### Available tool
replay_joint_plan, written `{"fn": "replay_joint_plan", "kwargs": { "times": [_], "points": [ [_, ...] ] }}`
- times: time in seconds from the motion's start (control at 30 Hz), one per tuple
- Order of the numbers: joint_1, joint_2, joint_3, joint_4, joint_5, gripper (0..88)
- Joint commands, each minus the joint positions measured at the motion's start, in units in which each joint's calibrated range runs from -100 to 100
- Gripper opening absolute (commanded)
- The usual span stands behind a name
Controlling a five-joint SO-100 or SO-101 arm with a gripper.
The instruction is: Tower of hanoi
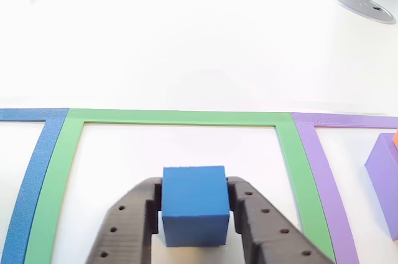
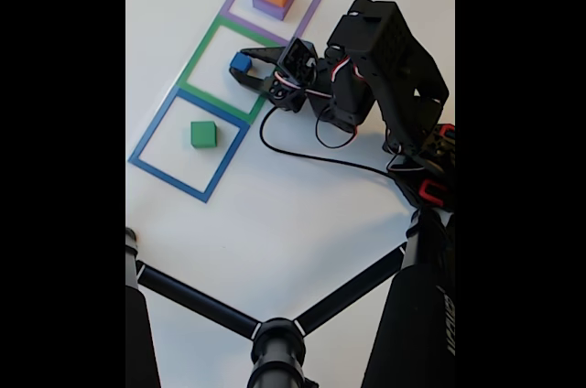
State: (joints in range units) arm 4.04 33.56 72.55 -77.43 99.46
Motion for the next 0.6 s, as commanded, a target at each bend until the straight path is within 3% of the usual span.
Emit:
{"fn": "replay_joint_plan", "kwargs": {
  "times": [0.0, 0.3, 0.57],
  "points": [
    [-0.78, -0.82, -0.74, -0.47, 0.54, 5.0],
    [-1.26, -3.80, 0.26, 0.83, 0.54, 2.9],
    [-1.54, -18.50, 6.45, 8.36, 0.54, 3.1]
  ]
}}
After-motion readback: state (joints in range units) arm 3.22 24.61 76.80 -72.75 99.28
